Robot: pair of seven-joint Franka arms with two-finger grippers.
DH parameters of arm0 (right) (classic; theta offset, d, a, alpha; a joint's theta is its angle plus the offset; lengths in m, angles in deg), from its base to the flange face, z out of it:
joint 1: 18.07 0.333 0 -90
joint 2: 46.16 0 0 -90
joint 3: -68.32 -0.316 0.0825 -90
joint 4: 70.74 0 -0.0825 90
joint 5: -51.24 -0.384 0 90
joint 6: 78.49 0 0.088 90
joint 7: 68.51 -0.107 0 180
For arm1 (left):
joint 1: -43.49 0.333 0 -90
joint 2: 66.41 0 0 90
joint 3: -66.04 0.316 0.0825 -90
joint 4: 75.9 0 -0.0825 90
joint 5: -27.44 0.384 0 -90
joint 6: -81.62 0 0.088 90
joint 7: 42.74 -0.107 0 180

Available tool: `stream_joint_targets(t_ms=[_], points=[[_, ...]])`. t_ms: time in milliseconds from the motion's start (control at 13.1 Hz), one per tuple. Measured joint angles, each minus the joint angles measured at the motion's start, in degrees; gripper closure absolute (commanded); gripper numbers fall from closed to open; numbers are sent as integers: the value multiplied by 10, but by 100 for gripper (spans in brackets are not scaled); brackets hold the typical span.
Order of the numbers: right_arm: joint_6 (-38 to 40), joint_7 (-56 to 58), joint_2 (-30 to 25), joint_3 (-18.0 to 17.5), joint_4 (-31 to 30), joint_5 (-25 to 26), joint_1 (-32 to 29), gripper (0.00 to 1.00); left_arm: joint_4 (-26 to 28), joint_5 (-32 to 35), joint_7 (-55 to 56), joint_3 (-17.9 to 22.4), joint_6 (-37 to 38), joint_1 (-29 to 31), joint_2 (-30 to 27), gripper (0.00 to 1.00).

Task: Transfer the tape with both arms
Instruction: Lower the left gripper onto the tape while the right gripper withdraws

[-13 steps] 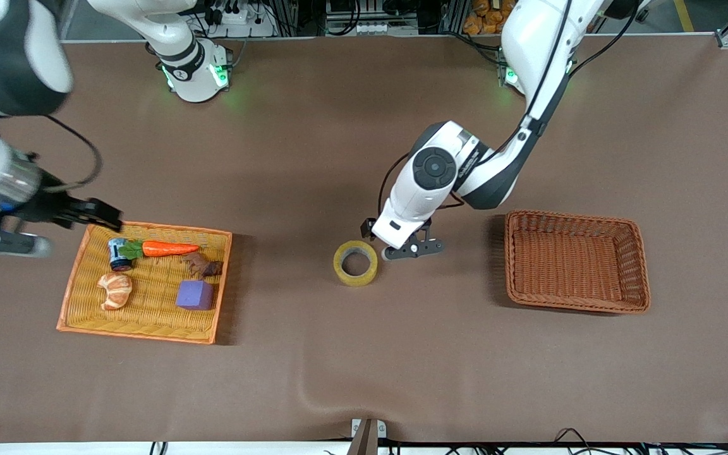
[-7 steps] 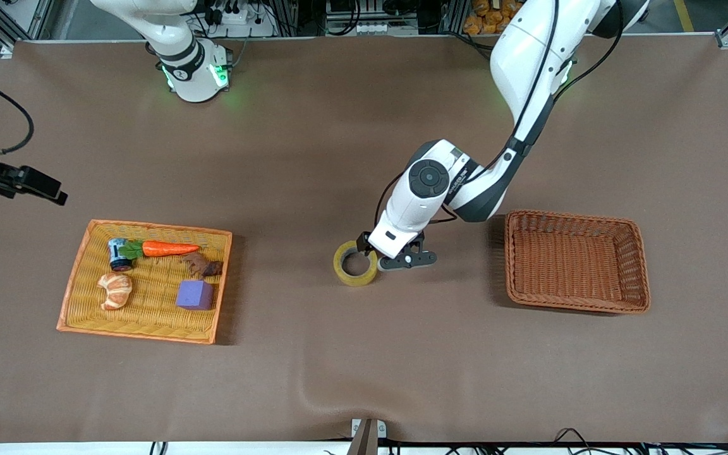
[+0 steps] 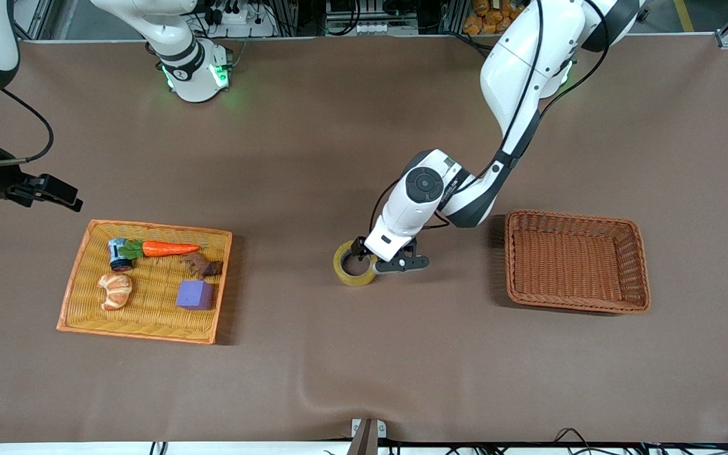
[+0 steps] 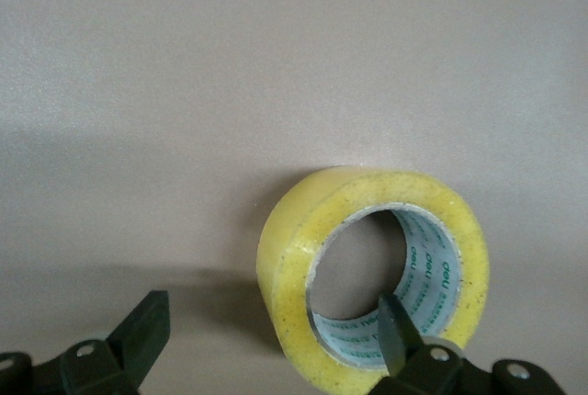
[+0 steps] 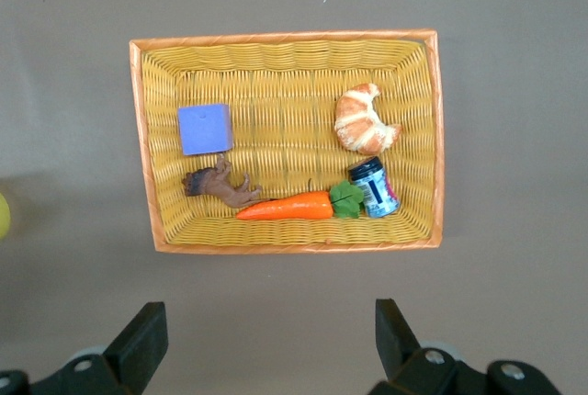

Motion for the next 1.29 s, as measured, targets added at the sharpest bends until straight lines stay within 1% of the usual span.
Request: stream_joint_targets(t_ms=[76,152,304,457,761,837,913,989,1065,1141,1217,1293], points=[[8,15,-2,13,2,0,1,0,0,0,0,0,0,0,0,23],[32,24,-3,28,8,0,2,0,0,0,0,0,0,0,1,28],[69,35,-6,49,23,0,5,0,-2,0,0,0,-1,0,2,33],[75,36,-7,51,32,-2,10,0,-7,0,0,1,-1,0,4,33],[75,36,-7,51,37,-2,46,0,-18,0,0,1,-1,0,13,33],[75,36,-7,51,37,-2,48,0,-20,0,0,1,-1,0,16,36],[75,36,-7,52,37,-2,48,0,-20,0,0,1,-1,0,17,42],[75,36,-7,53,37,-2,48,0,-21,0,0,1,-2,0,18,59],[75,36,-7,55,37,-2,48,0,-21,0,0,1,-2,0,19,80],[75,36,-7,55,37,-2,48,0,-21,0,0,1,-2,0,19,94],[75,36,-7,55,37,-2,48,0,-21,0,0,1,-2,0,20,100],[76,36,-7,55,37,-2,48,0,-22,0,0,0,-4,-1,20,100]])
